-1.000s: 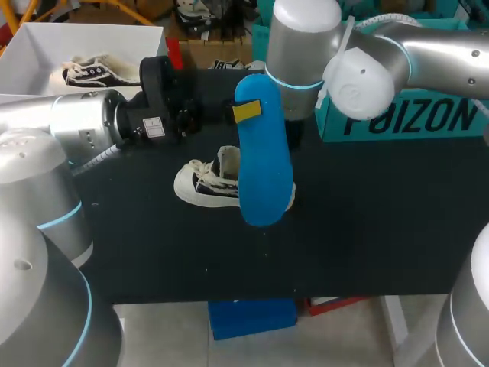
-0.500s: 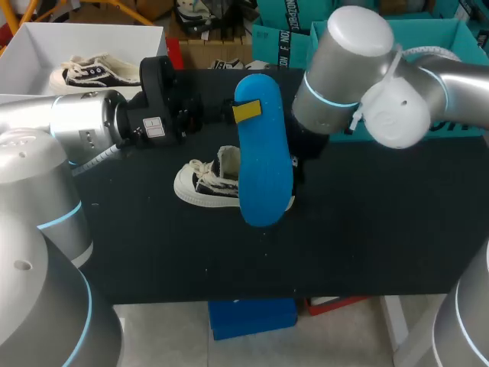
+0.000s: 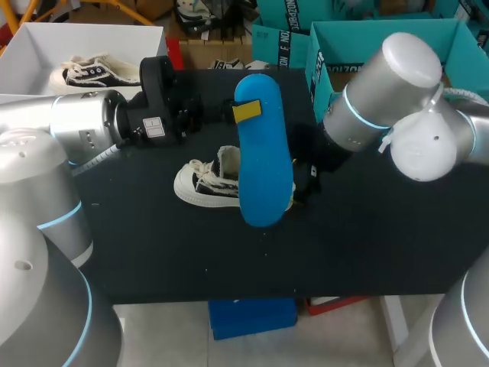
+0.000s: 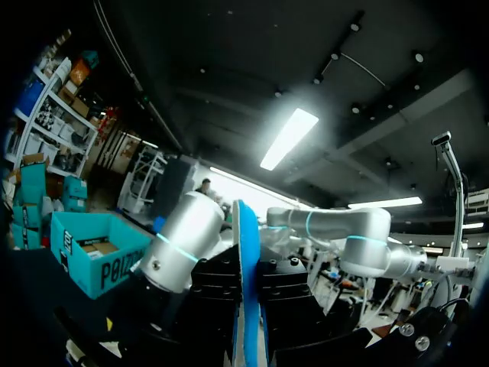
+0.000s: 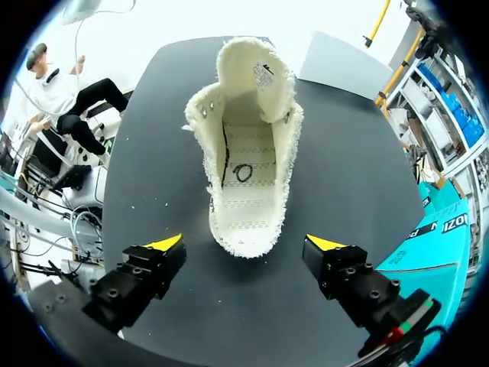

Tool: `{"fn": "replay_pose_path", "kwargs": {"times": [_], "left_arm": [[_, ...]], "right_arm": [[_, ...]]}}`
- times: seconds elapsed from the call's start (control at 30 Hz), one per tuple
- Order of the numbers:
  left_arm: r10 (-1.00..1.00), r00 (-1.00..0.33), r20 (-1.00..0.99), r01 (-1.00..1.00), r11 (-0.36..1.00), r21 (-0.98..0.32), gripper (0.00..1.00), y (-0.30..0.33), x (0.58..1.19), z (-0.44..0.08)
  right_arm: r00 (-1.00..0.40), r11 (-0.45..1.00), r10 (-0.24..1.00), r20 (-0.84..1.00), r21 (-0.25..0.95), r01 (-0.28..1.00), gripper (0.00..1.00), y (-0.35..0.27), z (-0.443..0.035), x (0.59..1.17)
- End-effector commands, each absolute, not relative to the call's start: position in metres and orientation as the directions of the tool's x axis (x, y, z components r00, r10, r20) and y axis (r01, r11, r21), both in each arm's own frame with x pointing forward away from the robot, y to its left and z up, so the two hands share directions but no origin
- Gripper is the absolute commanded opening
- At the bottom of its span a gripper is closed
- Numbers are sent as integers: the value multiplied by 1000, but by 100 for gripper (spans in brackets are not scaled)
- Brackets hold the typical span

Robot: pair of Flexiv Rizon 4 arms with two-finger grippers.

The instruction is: Take the shoe out of the shoebox, open the shoe tongue, remove and reinsert the insole, then place the shoe into the shoebox

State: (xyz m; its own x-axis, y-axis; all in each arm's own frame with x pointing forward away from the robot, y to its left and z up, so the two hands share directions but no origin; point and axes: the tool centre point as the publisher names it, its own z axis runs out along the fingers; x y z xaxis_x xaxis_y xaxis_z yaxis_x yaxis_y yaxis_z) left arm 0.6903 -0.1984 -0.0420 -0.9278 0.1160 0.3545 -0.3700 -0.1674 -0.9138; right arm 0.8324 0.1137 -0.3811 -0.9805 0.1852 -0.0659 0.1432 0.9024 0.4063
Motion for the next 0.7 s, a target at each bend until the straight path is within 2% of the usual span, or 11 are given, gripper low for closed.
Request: {"fn": "replay_pose_path", "kwargs": {"times": [0.03,0.7], "left_arm": [[110,-929,354,-368,-170,-914,0,-200,689,-43],[110,-929,354,-368,-170,-914,0,-200,689,-43]], "right_arm": [[-977,824,199,-70,552,128,100,108,-389,831],[-968,696,233,-91,711,101,100,93,-428,835]]}}
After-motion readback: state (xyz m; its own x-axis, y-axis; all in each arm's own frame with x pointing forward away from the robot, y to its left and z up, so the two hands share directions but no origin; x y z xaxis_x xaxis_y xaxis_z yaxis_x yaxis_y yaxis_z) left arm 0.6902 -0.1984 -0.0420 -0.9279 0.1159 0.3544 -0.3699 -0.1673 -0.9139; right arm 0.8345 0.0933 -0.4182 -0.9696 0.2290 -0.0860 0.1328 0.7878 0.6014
